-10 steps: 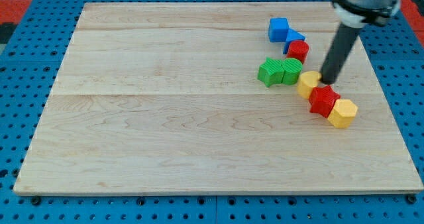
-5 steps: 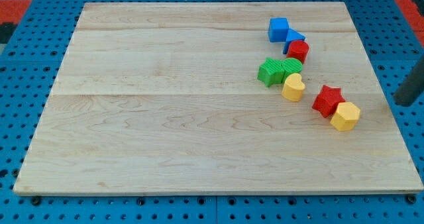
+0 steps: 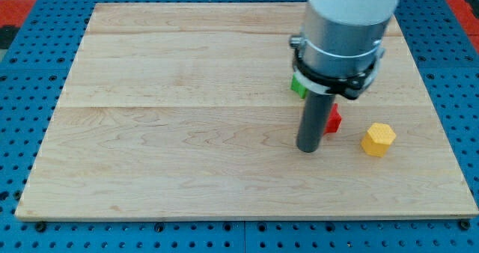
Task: Place the yellow blocks and the red star in a vertical line
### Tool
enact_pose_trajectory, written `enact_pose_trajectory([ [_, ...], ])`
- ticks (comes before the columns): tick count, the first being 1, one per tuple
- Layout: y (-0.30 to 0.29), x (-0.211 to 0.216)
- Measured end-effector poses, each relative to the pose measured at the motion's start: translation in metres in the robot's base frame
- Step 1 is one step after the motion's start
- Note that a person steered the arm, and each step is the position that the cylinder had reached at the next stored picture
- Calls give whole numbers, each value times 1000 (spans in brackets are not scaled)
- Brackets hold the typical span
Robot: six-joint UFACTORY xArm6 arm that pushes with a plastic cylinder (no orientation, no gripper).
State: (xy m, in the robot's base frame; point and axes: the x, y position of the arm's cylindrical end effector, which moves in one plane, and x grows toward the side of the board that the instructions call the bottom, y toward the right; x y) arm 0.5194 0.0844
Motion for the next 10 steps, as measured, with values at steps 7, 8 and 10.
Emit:
enact_pose_trajectory([
  [7, 134, -3],
  [8, 90, -20],
  [10, 66, -22],
])
